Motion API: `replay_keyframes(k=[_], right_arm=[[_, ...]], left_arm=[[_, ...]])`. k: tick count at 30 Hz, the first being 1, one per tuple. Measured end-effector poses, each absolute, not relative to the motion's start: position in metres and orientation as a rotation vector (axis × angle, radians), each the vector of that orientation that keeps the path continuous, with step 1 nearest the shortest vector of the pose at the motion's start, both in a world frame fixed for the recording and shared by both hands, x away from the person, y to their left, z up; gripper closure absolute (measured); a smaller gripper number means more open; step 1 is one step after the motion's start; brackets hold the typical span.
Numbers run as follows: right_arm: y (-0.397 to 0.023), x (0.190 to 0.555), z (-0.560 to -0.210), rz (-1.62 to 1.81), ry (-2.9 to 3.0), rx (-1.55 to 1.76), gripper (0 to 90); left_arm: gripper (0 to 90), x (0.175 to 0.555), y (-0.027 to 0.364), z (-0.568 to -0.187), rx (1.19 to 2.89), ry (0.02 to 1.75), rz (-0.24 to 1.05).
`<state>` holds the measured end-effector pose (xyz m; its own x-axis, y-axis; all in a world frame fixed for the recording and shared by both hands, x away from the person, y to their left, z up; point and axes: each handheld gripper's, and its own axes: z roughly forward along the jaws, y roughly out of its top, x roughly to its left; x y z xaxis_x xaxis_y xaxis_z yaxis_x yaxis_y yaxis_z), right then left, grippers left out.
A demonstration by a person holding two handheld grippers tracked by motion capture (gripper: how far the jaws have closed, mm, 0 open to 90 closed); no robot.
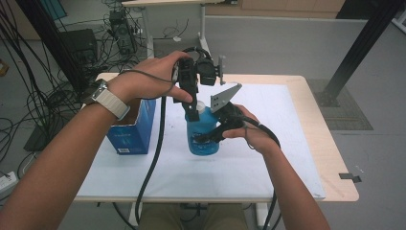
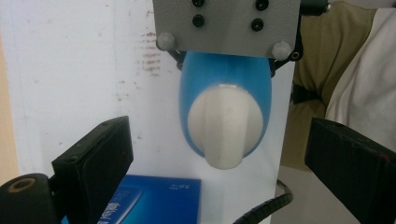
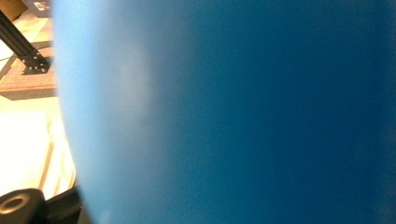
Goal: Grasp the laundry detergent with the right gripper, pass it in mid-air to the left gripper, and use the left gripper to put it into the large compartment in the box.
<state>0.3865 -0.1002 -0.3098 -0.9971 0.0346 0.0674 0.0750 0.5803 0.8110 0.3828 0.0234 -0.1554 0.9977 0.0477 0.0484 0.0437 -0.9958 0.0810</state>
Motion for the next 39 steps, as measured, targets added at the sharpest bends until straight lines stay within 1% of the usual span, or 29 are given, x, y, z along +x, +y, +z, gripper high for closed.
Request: replay_keyframes(k=[39], right_arm=[[-0.1010,0.3865,-0.3105,-1.406,-2.761,-0.106,43.9]], left_arm=[[8.2,0.3830,0.0248,-0.1585,3.058,0.069,0.092]])
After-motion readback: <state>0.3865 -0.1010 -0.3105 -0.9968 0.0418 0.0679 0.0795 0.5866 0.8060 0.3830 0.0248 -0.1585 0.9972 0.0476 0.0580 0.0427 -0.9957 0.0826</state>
